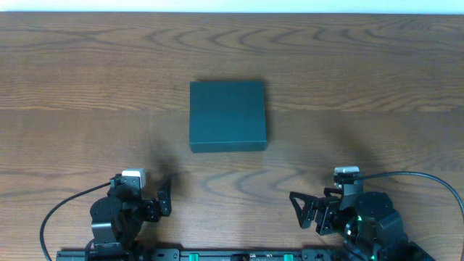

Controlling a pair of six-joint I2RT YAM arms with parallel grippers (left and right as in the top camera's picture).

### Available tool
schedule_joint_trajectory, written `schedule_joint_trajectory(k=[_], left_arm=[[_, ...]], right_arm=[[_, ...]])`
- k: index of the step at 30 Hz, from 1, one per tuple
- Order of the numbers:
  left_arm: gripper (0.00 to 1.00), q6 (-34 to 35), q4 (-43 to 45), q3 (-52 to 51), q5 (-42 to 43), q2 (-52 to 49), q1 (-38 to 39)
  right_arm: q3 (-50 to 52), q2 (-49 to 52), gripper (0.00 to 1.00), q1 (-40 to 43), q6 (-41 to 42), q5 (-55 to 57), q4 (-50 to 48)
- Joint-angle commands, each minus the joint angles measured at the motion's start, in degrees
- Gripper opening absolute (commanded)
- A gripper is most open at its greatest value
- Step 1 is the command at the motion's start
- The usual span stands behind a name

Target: Pack container

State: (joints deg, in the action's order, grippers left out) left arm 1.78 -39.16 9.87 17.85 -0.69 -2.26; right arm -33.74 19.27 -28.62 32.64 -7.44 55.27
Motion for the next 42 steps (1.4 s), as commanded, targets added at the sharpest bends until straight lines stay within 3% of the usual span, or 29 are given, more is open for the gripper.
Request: schedule_joint_trajectory(k=[1, 20, 23, 27, 31, 42], left_arm=[[0.95, 1.0, 0.0, -0.2, 1.0, 0.5, -0.3], [0.96, 1.0, 0.0, -0.2, 1.0, 0.5, -0.3], [0.95, 1.0, 0.0, -0.2, 1.0, 0.5, -0.3], [0.95, 1.0, 0.0, -0.2, 1.0, 0.5, -0.3], [0.95, 1.0, 0.0, -0.2, 1.0, 0.5, -0.3], [0.95, 1.0, 0.0, -0.2, 1.0, 0.5, -0.3]], right_arm=[[0.3, -0.1, 0.99, -0.4, 0.5, 0.6, 0.0], [0.3, -0.1, 0.99, -0.4, 0.5, 0.6, 0.0], [0.3, -0.1, 0.99, -0.4, -4.4, 6.4, 0.2], [1.0, -0.7, 0.99, -0.3, -4.7, 19.1, -0.8], [4.8, -6.3, 0.99, 1.3, -4.7, 26.2, -1.2], [21.1, -18.9, 0.99, 3.5, -5.1, 26.3, -8.8]])
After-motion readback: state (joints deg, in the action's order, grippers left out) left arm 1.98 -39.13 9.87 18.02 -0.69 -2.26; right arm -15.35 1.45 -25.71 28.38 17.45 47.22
